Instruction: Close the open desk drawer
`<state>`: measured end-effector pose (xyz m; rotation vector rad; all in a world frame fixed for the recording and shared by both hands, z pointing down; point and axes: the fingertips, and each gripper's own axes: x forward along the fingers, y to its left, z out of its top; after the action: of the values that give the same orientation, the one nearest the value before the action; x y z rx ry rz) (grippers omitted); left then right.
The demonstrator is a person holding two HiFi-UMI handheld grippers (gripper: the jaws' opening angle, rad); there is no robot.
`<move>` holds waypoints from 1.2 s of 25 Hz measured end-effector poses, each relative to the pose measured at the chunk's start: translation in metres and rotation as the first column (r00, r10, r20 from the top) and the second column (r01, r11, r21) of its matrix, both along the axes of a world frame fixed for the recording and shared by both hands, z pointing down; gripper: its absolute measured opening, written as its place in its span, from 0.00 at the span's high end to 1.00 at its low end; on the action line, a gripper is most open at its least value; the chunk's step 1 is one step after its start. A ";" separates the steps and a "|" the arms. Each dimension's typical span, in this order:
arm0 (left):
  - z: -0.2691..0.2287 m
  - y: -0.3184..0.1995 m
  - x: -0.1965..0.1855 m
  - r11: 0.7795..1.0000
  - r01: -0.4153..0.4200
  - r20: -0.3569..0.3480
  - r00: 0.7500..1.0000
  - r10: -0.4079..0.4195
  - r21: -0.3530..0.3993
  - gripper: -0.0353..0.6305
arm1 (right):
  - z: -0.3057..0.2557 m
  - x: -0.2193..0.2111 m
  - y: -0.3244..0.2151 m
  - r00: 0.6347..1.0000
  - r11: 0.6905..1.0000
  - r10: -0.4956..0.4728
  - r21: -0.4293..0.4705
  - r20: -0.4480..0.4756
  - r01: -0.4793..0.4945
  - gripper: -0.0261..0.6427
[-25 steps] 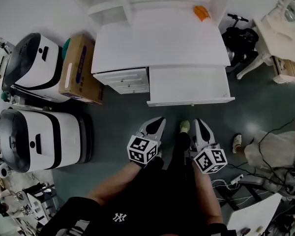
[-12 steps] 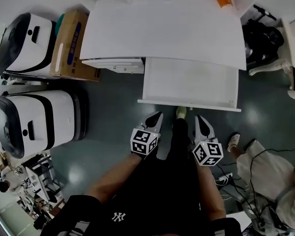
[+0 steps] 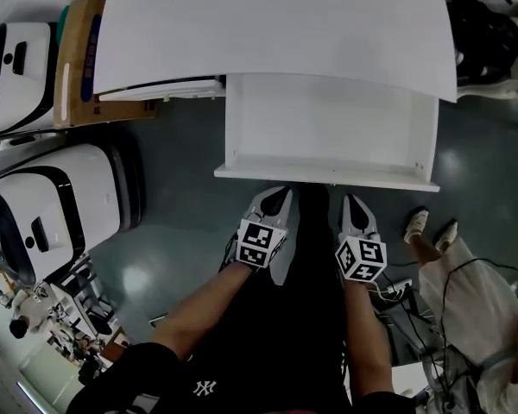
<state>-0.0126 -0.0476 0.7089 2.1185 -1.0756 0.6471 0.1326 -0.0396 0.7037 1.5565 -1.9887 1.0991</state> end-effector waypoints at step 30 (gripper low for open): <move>0.031 -0.093 0.027 0.995 0.088 0.035 0.995 -0.090 0.036 0.95 | 0.038 0.016 -0.093 0.997 0.997 -0.080 0.013 0.000 0.080 0.93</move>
<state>0.0146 -0.1403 0.7403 2.0819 -1.2017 0.6307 0.1489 -0.1322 0.7422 1.4692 -2.0435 1.0574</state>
